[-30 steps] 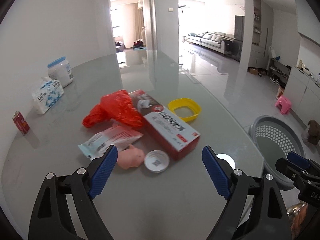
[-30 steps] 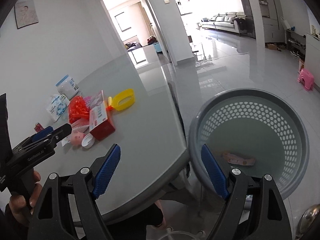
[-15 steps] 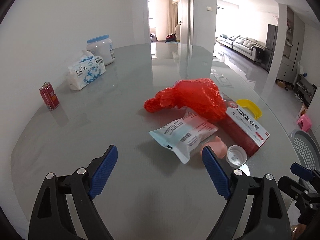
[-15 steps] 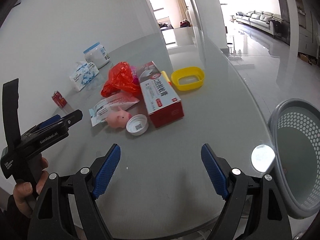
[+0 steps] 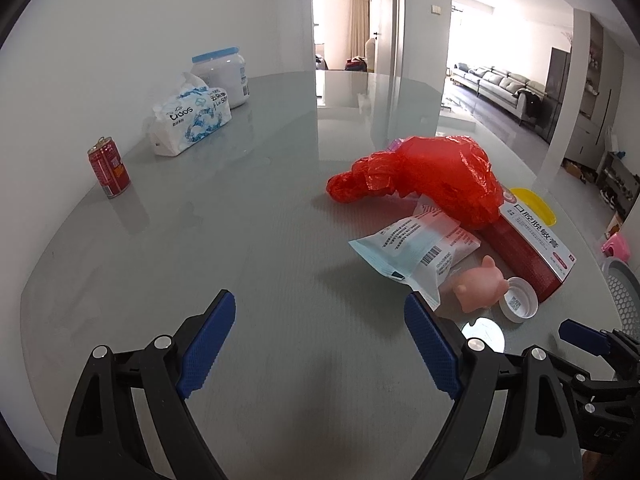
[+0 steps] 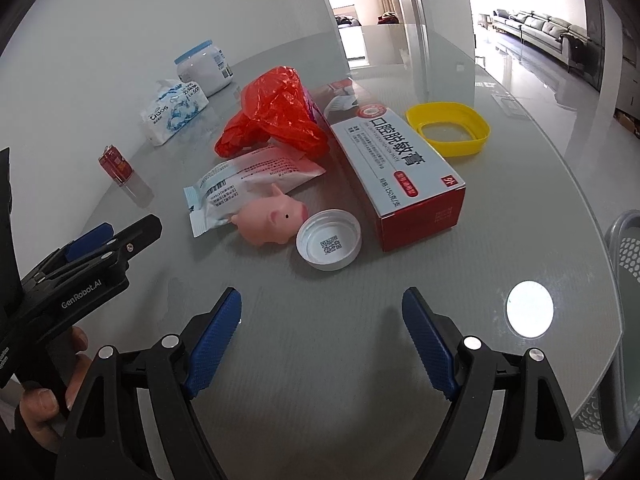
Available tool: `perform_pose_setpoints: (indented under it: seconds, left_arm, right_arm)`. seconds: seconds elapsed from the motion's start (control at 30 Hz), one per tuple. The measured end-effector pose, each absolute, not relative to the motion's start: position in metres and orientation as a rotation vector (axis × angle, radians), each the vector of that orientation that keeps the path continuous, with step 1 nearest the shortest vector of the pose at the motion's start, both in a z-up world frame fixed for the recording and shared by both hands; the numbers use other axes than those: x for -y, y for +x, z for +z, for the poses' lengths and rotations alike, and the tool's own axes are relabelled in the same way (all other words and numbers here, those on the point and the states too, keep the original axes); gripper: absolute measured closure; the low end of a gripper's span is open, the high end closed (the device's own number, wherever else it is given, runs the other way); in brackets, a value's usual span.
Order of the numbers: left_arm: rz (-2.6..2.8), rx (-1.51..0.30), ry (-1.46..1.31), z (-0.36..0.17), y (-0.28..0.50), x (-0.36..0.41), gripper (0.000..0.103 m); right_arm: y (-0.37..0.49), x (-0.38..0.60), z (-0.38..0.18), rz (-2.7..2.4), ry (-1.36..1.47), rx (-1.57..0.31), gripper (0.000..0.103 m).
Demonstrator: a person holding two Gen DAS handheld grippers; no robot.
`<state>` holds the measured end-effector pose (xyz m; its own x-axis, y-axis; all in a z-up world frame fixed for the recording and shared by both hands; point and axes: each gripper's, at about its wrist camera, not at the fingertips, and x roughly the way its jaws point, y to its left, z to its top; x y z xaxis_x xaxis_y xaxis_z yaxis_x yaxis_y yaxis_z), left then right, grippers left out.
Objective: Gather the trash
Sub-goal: 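Move both tools back over the table toward the remaining trash, then grasp the white bottle cap with the right tool and lift it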
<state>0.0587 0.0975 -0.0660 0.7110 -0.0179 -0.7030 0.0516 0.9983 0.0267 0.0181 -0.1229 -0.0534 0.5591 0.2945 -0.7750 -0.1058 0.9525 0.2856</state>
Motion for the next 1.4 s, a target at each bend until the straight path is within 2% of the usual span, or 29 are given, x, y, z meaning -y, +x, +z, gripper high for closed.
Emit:
perform_pose_setpoints:
  seconds: [0.3,0.43,0.6,0.8,1.0,1.4]
  left_arm:
    - [-0.048,-0.804,0.021,-0.073,0.062,-0.102,0.018]
    - [-0.055,-0.807,0.016,-0.074,0.062,-0.102,0.018]
    - [-0.065,-0.812,0.013,-0.075,0.060,-0.100,0.018]
    - [-0.079,-0.815,0.016,-0.074,0.057,-0.096,0.018]
    - [-0.103,-0.819,0.020,-0.072,0.052,-0.091,0.018]
    - [-0.188,-0.836,0.012,-0.070,0.045,-0.056,0.018]
  right_arm:
    - [0.029,0.113,-0.056,0.187,0.147,-0.930,0.025]
    - [0.034,0.111,-0.056,0.167,0.103,-0.932,0.036]
    - [0.040,0.108,-0.056,0.164,0.087,-0.939,0.038]
    - [0.044,0.105,-0.056,0.150,0.040,-0.938,0.047]
    - [0.048,0.104,-0.056,0.141,0.002,-0.930,0.063]
    - [0.029,0.129,-0.052,0.160,0.062,-0.905,0.064]
